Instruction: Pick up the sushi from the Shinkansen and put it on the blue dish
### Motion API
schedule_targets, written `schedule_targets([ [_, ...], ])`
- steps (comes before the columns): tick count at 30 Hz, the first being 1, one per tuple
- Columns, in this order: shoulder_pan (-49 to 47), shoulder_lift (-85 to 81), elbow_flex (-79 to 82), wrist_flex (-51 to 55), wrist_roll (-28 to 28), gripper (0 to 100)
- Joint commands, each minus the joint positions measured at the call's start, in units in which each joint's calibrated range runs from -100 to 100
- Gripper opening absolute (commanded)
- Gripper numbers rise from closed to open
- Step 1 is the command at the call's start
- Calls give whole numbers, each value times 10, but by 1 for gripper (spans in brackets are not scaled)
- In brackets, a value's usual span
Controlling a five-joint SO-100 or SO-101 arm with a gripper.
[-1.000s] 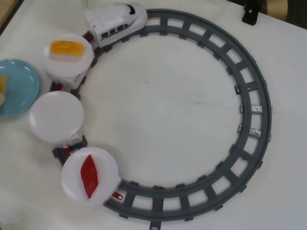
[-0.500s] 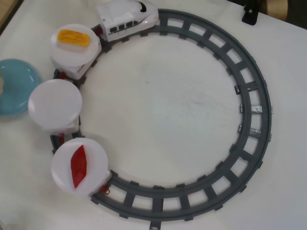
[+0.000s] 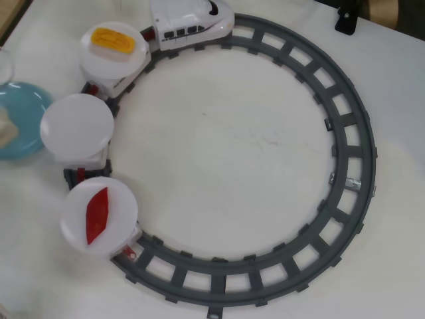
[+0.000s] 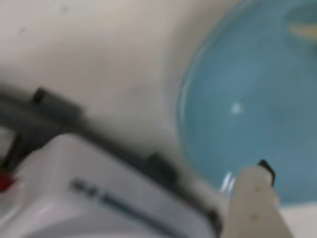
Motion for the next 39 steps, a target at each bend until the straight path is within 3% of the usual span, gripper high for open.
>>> schedule_targets([
  [1,37,-107,-29,19,-13,30],
  [6,40,-218,-20,109,-20,28],
  [11,38,-333,67,134,-74,2],
  [19,21,-686,403,-47,-144,3],
  [27,15,-1068,762,-163,-166,3],
  [39,-66,-1134,904,-176,-171,7],
])
